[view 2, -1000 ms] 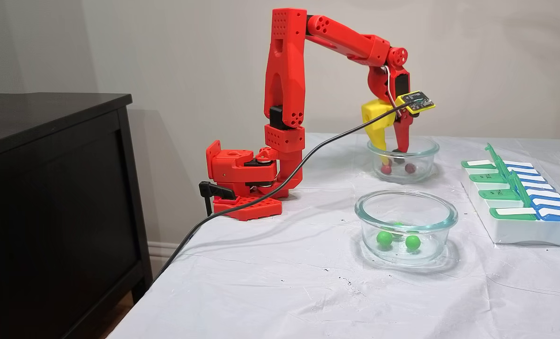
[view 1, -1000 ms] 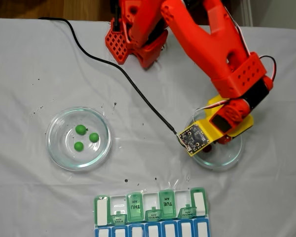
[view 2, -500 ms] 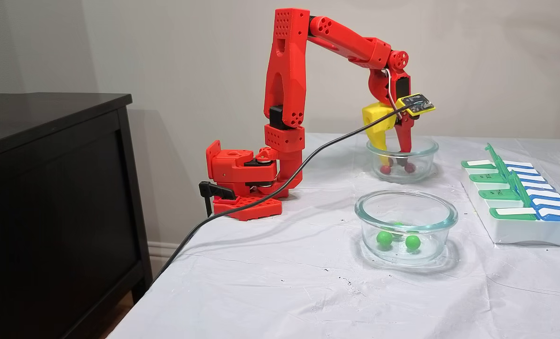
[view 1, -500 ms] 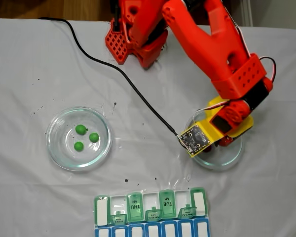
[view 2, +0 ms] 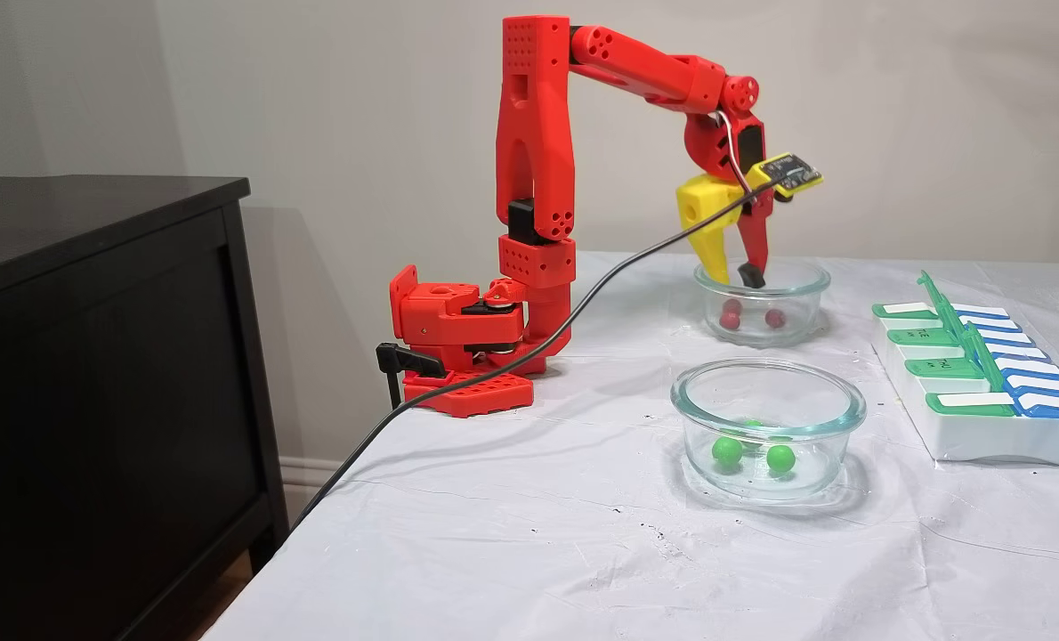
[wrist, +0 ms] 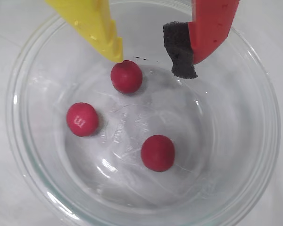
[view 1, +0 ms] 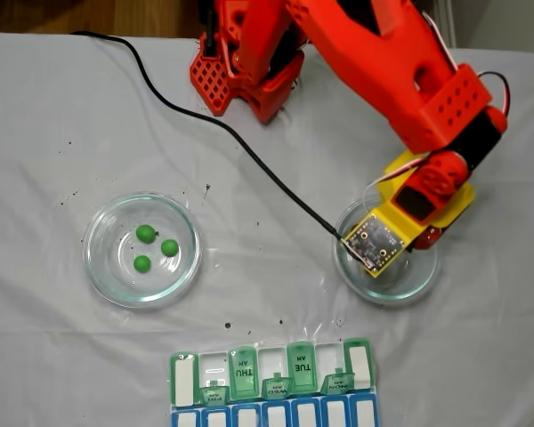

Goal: Sort medicines into box.

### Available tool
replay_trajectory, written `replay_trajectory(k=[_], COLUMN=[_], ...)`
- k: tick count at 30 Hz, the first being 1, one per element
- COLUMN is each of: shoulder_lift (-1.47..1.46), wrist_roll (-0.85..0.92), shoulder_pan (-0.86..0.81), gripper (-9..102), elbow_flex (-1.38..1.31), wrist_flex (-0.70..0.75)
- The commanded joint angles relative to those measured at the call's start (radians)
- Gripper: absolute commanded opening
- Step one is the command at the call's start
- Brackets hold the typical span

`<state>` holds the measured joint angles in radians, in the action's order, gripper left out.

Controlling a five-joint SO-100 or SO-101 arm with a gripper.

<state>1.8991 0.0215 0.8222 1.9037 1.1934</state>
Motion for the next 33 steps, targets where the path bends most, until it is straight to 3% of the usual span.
replay_trajectory(k=[1, 16, 33], shoulder_lift=[0.12, -0.032, -0.143], wrist_roll=[0.009, -0.084, -0.081], shoulder_pan=[0.037, 0.044, 0.048], gripper=[20, 12, 15], elbow_flex=[-0.048, -0.035, -0.074], wrist_flex=[0.037, 0.092, 0.034])
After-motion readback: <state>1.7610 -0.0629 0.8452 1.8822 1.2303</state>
